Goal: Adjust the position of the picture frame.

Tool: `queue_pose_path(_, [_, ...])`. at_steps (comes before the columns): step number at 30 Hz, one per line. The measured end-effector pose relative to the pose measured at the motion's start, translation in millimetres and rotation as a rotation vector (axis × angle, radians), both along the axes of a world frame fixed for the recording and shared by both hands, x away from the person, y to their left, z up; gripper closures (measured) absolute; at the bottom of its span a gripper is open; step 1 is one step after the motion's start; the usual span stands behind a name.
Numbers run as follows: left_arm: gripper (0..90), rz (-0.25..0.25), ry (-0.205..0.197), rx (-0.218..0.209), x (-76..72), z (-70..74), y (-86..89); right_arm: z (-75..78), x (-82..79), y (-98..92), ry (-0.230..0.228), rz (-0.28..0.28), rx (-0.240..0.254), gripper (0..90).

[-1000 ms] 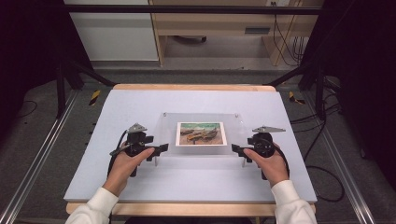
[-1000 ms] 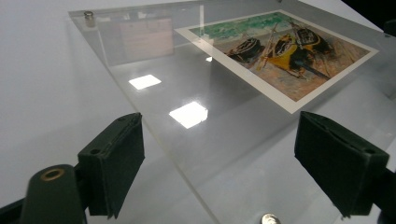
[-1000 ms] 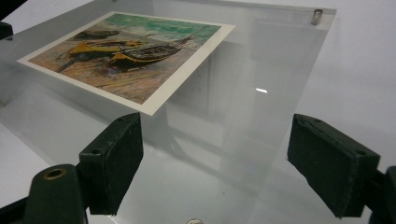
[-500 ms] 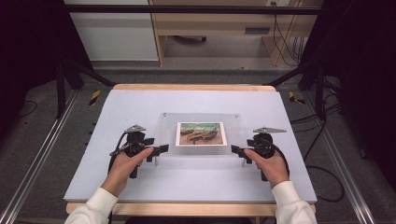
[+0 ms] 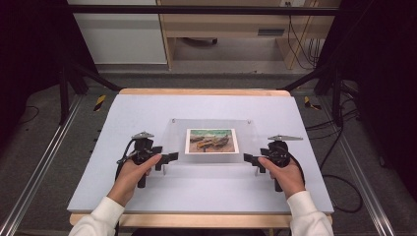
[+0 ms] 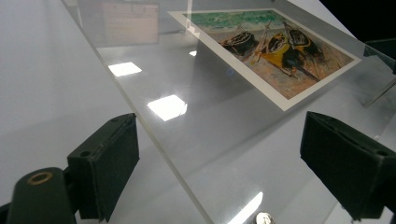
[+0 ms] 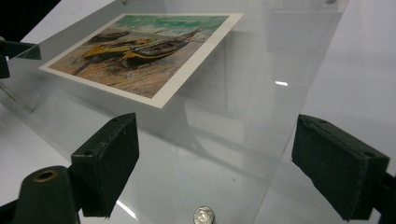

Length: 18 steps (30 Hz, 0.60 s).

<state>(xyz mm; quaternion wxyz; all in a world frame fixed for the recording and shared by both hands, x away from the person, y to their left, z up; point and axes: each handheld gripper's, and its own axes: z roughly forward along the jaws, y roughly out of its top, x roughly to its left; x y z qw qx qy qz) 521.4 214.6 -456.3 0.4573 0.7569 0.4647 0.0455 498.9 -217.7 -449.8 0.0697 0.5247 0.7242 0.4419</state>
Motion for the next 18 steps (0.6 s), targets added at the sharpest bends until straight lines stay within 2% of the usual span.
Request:
queue_pose_path(4, [10.8,-0.011,0.033,-0.037,0.8,-2.6,-1.8,-2.2,2.4,-1.4,0.018,-0.001,0.020,14.3])
queue_pose_path(9, [10.3,-0.011,0.032,-0.036,2.3,-3.2,-2.7,-2.2,2.3,-1.5,0.019,0.000,0.021,14.4])
queue_pose_path(13, [10.3,-0.010,0.031,-0.035,2.2,-3.2,-2.7,-2.4,2.3,-2.6,0.032,0.004,0.030,14.3])
queue_pose_path(16, [10.4,-0.010,0.030,-0.033,2.3,-3.0,-2.8,-3.0,2.4,-2.9,0.066,0.021,0.057,14.3])
queue_pose_path(18, [10.4,-0.009,0.031,-0.033,2.3,-3.0,-2.9,-3.1,2.4,-2.5,0.064,0.019,0.056,14.2])
